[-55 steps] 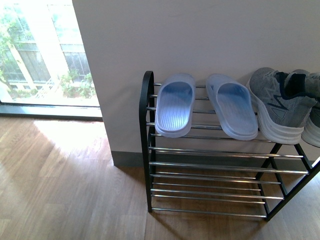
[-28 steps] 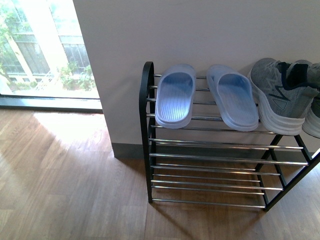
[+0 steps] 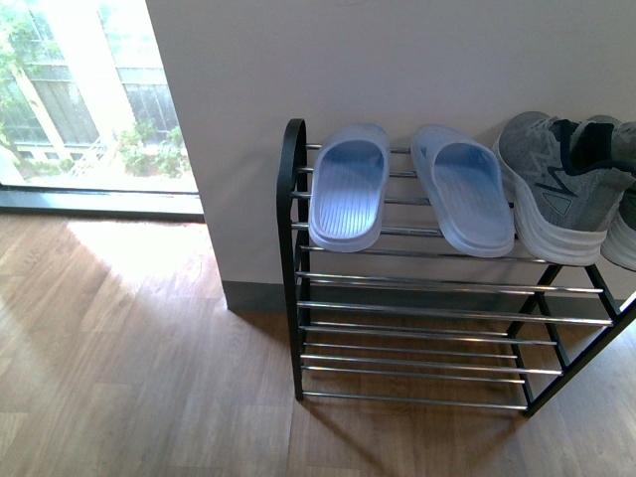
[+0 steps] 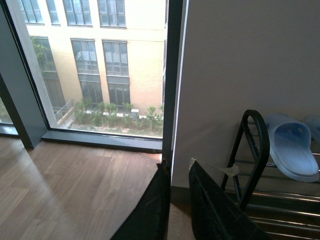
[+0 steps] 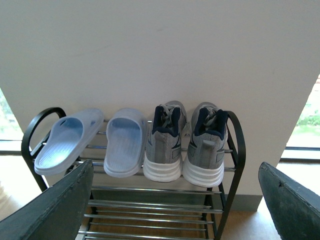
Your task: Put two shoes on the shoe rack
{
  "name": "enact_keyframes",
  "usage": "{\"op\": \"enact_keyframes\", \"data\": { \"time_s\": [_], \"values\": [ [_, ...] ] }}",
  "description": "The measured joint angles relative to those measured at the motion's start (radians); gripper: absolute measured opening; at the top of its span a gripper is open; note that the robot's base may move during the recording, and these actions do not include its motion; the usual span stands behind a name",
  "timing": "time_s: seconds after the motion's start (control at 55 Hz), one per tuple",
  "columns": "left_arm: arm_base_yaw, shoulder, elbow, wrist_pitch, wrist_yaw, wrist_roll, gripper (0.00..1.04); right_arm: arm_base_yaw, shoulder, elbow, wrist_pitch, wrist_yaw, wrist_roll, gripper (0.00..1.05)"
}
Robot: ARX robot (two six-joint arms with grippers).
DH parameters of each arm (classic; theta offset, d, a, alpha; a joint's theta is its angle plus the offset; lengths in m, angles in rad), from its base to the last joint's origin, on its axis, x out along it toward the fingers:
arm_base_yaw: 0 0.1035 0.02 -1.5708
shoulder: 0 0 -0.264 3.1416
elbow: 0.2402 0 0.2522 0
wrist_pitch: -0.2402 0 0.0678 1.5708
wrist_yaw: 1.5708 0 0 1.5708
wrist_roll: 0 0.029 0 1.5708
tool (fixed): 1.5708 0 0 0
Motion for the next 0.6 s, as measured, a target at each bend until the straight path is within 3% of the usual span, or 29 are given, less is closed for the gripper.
{"op": "enact_keyframes", "data": {
  "time_s": [0.4,0.599],
  "values": [
    [0.001,-0.001,0.000,0.000,-0.002,0.000,0.94,0.000,0.000,0.000,0.000,0.000,0.000,0.96],
    [0.001,-0.001,0.000,0.000,0.000,0.003,0.95,0.000,0.000,0.000,0.000,0.002,0.000,0.96]
  ]
}}
